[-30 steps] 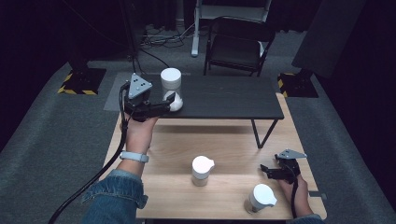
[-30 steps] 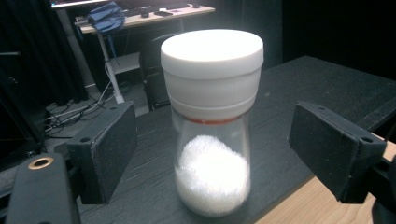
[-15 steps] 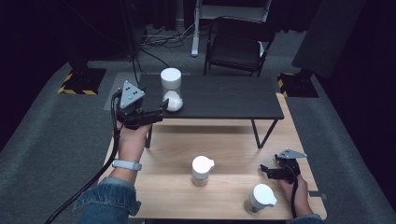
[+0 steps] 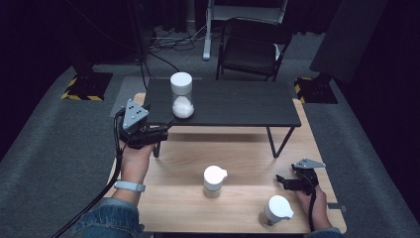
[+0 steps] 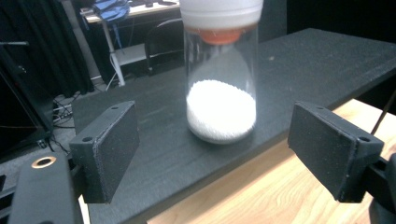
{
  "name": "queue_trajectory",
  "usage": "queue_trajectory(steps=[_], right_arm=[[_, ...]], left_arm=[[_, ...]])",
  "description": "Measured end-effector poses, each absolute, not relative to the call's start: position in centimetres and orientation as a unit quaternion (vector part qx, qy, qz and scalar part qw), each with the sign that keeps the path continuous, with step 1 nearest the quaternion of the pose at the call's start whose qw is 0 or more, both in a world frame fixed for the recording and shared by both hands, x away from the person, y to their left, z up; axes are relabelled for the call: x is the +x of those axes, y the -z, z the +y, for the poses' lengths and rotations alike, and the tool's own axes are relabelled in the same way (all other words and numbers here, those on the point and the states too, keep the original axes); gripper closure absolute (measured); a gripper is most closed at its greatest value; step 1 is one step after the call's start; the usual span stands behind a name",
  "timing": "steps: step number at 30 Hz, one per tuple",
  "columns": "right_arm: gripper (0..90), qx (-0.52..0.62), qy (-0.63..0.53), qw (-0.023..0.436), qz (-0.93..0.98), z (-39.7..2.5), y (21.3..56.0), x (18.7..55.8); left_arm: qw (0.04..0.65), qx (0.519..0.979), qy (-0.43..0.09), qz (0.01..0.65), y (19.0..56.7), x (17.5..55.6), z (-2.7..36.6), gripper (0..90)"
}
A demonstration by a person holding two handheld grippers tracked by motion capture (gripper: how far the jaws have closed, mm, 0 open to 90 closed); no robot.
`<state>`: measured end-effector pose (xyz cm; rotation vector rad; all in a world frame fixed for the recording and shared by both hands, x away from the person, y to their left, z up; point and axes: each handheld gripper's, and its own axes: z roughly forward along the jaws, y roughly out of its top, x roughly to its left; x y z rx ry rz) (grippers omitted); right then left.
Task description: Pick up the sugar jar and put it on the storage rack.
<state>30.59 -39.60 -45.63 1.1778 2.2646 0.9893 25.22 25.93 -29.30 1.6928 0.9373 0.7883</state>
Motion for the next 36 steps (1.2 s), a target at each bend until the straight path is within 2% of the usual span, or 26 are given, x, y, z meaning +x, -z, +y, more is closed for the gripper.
queue_trajectory(steps=[36], right_arm=[[12.9, 0.422, -0.353, 0.202, 0.810, -39.6, 45.6, 30.6]], left_arm=[[0.487, 0.714, -0.289, 0.411, 35.3, 23.0, 27.2, 17.6]])
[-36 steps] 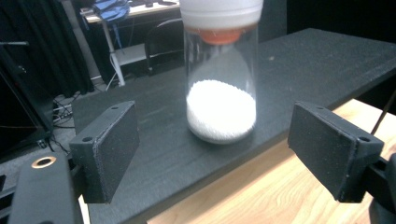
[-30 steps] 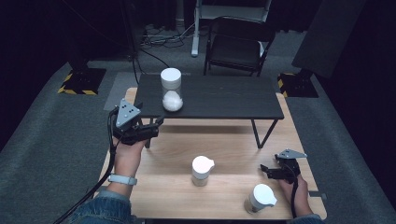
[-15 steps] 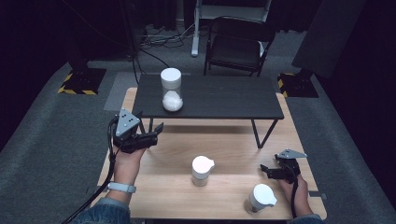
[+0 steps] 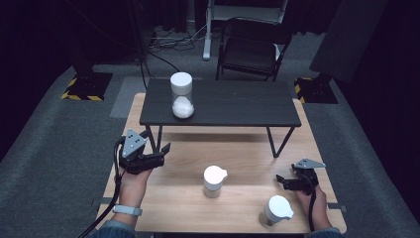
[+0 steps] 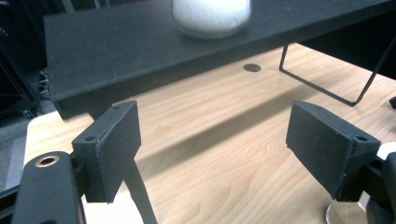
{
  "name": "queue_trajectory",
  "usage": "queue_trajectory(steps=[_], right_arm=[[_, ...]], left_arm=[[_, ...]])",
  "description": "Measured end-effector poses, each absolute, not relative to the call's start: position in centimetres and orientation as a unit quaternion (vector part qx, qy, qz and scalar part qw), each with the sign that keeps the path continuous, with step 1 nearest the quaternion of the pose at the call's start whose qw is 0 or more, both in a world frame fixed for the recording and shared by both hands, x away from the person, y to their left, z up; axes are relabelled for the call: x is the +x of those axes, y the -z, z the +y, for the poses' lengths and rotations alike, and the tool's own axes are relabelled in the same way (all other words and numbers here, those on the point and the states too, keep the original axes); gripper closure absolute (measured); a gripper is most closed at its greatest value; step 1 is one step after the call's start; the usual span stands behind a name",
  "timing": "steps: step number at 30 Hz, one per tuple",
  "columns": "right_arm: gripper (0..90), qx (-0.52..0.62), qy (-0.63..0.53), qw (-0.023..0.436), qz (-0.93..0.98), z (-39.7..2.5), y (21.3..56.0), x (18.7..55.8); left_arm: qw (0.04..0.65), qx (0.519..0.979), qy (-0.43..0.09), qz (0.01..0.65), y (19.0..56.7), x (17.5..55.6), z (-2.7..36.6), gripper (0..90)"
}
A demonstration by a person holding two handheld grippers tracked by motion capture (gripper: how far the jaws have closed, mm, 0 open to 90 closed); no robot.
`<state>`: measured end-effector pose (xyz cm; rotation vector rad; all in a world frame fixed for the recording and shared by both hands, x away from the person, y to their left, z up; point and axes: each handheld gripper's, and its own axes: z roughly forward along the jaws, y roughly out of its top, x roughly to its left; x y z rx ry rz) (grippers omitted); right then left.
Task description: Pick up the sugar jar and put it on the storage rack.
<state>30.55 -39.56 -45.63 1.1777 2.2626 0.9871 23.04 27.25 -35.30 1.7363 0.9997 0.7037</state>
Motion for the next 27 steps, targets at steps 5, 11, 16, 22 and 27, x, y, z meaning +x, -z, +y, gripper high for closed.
queue_trajectory(steps=[5, 11, 16, 22, 27], right_arm=[[12.9, 0.421, -0.353, 0.203, 0.810, -39.5, 45.6, 30.5], [12.9, 0.421, -0.353, 0.203, 0.810, -39.5, 45.6, 30.5], [12.8, 0.421, -0.353, 0.204, 0.810, -39.5, 45.7, 30.5], [12.2, 0.421, -0.352, 0.206, 0.810, -39.4, 45.7, 30.4], [11.9, 0.421, -0.352, 0.208, 0.810, -39.4, 45.7, 30.4]], left_arm=[[0.484, 0.717, -0.285, 0.413, 36.0, 23.1, 27.2, 17.6], [0.477, 0.722, -0.276, 0.418, 36.8, 23.1, 27.3, 18.8], [0.473, 0.723, -0.275, 0.422, 37.3, 23.0, 27.4, 18.8], [0.469, 0.721, -0.275, 0.429, 38.3, 22.8, 27.3, 18.8], [0.468, 0.719, -0.272, 0.435, 39.2, 22.6, 27.3, 19.3]])
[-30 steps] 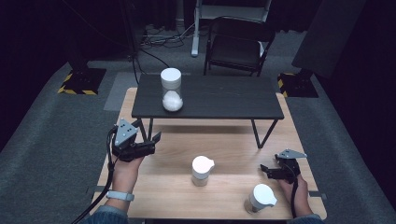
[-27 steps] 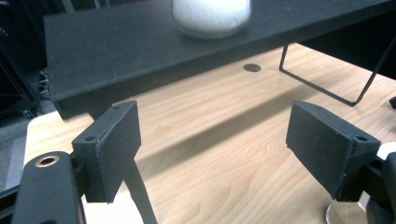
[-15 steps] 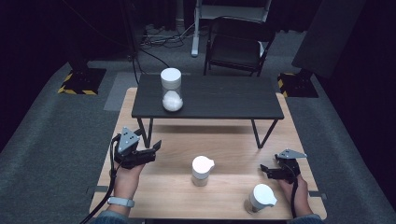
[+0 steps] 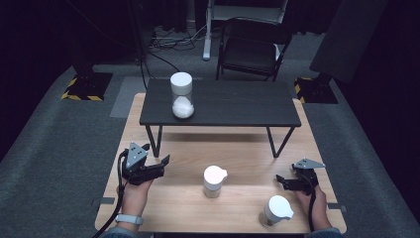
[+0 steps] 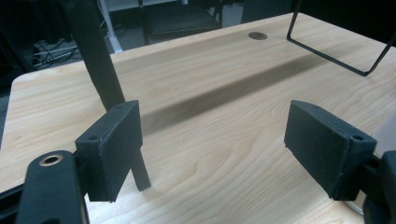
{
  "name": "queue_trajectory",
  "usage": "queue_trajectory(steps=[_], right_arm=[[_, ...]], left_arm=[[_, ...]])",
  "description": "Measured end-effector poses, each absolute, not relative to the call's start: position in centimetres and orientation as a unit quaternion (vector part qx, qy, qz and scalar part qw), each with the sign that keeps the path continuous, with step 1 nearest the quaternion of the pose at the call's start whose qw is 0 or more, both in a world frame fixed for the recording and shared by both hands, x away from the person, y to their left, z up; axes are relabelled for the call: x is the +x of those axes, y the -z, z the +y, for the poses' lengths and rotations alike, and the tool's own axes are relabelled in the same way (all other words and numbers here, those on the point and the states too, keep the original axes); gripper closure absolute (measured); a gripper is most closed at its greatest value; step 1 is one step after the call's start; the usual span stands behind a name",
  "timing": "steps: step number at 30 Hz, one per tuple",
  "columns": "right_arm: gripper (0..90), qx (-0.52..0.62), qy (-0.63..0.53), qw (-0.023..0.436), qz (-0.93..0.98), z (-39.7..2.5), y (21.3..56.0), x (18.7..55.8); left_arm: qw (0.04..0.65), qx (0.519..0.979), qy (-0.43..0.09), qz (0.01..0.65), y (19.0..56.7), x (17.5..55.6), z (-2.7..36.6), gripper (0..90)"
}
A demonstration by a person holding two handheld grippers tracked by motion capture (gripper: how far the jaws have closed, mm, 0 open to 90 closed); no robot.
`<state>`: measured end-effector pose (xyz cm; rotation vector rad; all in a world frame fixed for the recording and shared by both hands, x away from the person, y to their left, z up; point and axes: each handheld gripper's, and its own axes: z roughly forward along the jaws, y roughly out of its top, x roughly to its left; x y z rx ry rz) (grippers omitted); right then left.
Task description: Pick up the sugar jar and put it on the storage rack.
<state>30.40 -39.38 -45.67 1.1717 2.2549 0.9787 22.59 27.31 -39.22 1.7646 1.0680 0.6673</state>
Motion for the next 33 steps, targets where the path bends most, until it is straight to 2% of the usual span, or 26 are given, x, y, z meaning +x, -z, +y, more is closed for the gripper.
queue_trajectory(steps=[19, 33], right_arm=[[11.6, 0.421, -0.351, 0.210, 0.810, -39.3, 45.7, 30.3], [11.5, 0.421, -0.351, 0.209, 0.810, -39.3, 45.7, 30.4]], left_arm=[[0.457, 0.722, -0.251, 0.455, 41.9, 22.5, 26.7, 19.1], [0.414, 0.743, -0.250, 0.464, 43.0, 23.2, 25.8, 17.9]])
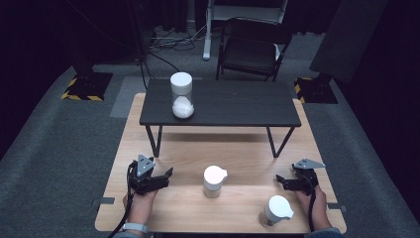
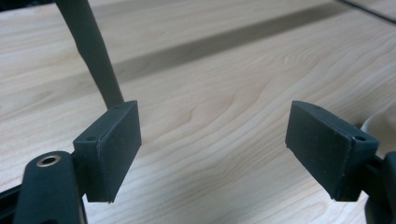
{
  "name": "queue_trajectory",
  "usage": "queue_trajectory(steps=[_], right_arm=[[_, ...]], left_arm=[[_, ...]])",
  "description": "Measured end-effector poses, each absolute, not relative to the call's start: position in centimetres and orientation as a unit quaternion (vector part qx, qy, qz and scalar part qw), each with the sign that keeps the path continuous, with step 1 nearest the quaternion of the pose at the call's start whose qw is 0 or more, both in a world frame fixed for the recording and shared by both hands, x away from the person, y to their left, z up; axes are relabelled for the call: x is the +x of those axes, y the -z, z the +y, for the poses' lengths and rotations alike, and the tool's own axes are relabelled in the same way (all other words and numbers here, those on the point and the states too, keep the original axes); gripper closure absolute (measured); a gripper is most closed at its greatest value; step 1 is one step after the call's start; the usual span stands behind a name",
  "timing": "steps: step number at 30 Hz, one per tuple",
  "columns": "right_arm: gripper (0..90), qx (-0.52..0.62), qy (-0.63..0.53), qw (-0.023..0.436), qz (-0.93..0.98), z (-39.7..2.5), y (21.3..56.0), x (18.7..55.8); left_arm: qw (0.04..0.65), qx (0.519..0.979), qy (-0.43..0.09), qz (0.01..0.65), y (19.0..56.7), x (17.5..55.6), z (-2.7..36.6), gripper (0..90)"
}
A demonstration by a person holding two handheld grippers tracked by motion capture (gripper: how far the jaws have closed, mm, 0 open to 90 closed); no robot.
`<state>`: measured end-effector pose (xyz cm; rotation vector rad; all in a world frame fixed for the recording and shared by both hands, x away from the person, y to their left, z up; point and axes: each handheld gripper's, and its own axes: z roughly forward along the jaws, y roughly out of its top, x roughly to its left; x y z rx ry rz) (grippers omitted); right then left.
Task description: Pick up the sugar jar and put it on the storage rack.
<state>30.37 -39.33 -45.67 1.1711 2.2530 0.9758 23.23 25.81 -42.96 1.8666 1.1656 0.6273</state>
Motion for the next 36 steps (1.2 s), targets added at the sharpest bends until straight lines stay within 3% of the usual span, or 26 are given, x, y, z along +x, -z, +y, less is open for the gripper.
queue_trajectory(steps=[36], right_arm=[[11.5, 0.421, -0.351, 0.209, 0.810, -39.3, 45.7, 30.4]], left_arm=[[0.332, 0.769, -0.212, 0.503, 44.2, 26.0, 25.1, 16.9]])
